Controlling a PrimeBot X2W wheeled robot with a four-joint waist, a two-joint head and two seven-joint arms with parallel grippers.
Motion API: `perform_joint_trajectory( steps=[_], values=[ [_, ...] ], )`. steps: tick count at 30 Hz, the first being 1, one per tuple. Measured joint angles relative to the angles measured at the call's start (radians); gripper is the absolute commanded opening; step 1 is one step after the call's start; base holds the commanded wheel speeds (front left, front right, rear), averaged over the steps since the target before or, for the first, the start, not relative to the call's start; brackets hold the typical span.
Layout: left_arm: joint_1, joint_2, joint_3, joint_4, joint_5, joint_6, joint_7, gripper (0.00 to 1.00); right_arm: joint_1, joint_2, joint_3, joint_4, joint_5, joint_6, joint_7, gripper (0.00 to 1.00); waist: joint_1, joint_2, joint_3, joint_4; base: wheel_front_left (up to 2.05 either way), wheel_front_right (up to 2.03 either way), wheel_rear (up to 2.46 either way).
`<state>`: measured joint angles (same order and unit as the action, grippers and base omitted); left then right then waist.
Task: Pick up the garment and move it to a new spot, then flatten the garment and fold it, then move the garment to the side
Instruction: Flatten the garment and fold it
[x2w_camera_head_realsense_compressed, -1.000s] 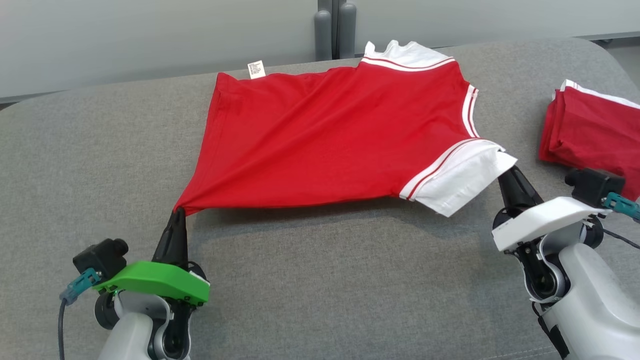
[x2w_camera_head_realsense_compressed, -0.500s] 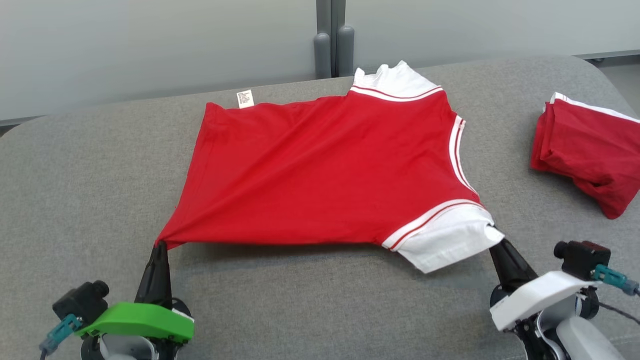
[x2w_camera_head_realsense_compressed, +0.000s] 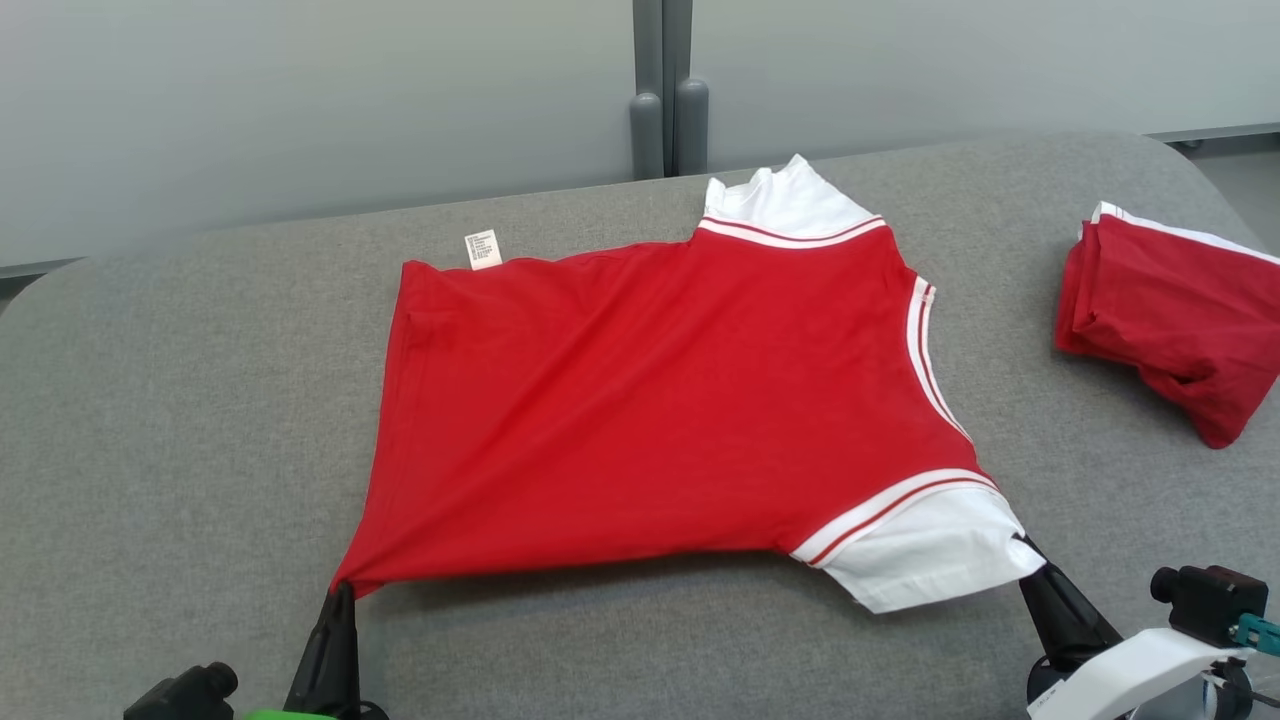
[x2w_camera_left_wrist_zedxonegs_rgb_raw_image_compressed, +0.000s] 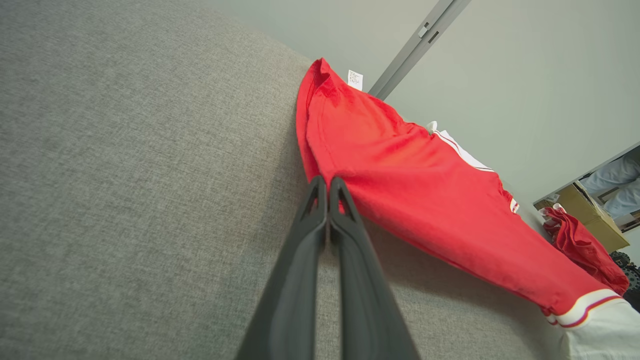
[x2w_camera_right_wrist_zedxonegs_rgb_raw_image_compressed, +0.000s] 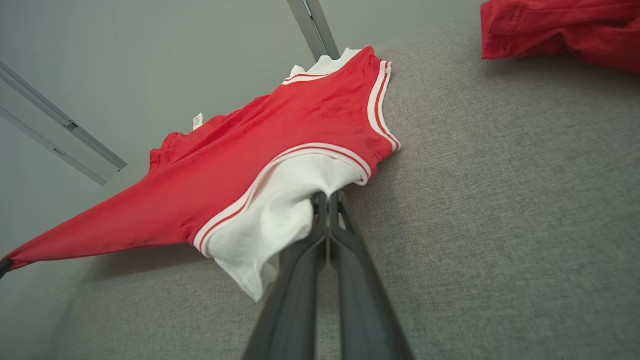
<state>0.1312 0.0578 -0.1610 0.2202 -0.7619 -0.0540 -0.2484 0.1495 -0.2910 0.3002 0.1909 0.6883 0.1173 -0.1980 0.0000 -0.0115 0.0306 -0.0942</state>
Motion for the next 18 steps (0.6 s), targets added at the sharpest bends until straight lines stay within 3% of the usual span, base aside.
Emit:
perform_joint_trajectory(
  steps=[10, 18],
  values=[
    [0.088, 0.008, 0.018, -0.046, 0.012, 0.001, 0.0, 0.0, 0.079, -0.035, 0.014, -0.055, 0.01, 0.0, 0.034, 0.0, 0.0, 0.0, -0.013, 0.005, 0.0, 0.0, 0.0],
    [0.107, 0.02, -0.043, 0.005, 0.043, 0.001, 0.018, 0.0, 0.107, -0.031, 0.044, -0.021, 0.028, 0.0, 0.067, 0.0, 0.0, 0.0, -0.028, 0.002, 0.0, 0.0, 0.0]
  ],
)
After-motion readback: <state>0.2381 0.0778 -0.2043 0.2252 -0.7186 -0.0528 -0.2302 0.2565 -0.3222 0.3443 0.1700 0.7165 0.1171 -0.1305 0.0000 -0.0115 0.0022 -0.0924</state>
